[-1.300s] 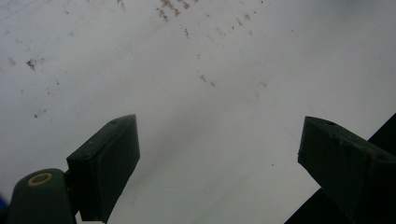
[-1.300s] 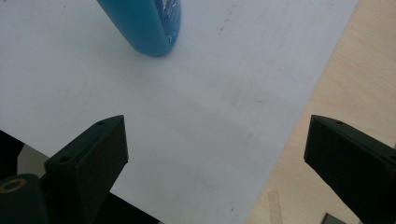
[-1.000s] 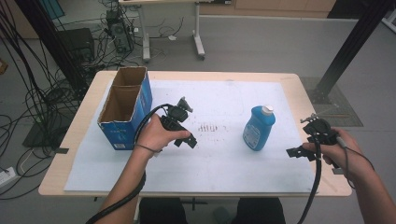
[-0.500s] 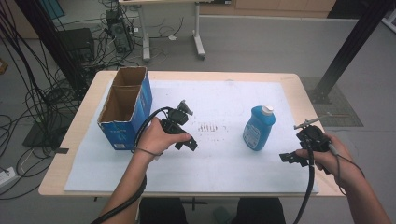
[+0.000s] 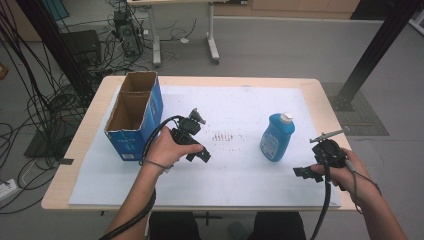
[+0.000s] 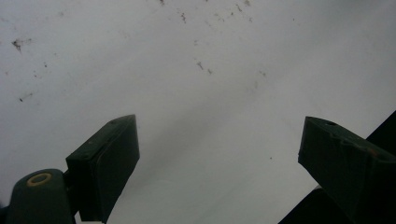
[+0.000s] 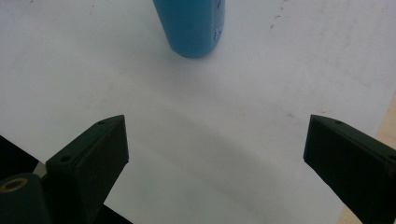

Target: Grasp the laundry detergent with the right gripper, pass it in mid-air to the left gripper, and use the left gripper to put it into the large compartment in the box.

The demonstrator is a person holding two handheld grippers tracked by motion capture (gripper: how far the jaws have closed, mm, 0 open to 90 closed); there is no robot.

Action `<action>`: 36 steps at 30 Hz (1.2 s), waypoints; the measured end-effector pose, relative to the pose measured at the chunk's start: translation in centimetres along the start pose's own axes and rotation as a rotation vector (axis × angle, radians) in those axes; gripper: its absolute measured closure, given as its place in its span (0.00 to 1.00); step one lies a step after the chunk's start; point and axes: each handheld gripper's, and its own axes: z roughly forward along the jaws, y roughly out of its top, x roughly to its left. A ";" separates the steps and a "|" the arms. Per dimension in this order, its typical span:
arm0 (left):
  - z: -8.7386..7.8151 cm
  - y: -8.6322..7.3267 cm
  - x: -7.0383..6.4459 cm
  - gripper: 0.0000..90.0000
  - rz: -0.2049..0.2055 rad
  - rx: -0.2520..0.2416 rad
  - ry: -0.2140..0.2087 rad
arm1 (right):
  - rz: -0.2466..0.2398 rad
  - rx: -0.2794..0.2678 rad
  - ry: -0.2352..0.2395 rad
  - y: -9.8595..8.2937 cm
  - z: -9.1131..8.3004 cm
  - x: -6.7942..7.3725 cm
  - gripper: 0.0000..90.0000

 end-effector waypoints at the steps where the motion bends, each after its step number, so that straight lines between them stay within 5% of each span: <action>1: 0.0 0.0 0.0 0.14 -0.001 0.000 -0.002 | 0.001 -0.001 0.002 -0.1 0.1 0.0 0.07; 19: 0.4 -0.2 0.0 0.14 -0.006 -0.003 -0.015 | 0.016 -0.044 0.002 -0.8 1.8 0.4 0.07; 36: 1.0 -0.5 0.2 0.14 -0.016 0.002 -0.031 | 0.044 -0.149 0.005 -1.7 3.5 1.0 0.07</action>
